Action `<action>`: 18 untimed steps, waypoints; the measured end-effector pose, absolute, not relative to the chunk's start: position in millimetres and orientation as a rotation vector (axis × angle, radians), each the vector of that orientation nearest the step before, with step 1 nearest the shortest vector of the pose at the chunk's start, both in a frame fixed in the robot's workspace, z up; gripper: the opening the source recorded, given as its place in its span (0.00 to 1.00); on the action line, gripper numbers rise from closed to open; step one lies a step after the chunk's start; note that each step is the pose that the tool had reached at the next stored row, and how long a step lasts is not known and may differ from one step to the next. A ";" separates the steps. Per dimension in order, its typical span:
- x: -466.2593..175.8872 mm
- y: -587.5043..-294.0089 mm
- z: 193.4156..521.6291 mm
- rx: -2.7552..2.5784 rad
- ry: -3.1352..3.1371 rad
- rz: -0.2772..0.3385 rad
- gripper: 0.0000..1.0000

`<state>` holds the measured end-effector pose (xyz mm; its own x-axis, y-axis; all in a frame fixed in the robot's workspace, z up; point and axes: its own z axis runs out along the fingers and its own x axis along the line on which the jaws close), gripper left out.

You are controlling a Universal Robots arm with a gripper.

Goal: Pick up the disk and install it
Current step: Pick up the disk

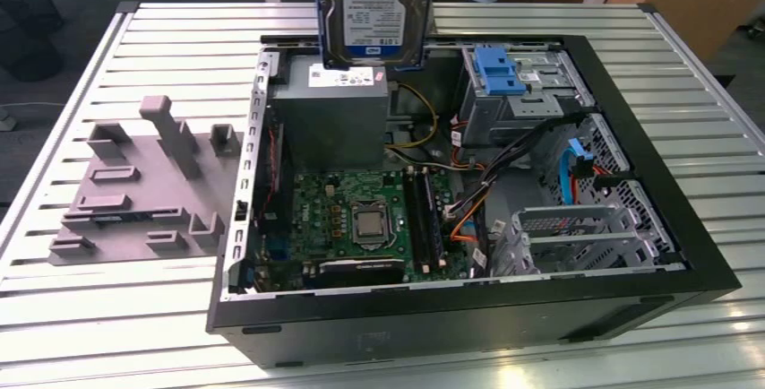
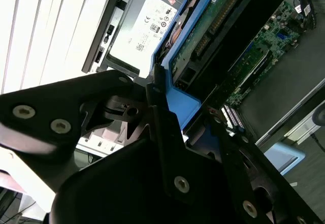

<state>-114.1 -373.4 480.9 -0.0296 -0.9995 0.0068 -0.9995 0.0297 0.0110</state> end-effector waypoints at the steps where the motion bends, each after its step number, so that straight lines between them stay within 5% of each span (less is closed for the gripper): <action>1: -112.4 -373.4 480.9 2.180 -2.245 -0.005 0.36; 18: -89.8 -373.4 481.0 2.179 -2.245 -0.005 0.36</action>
<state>-89.8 -373.4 481.0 -0.0297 -0.9995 0.0068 -0.9995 0.0298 0.0110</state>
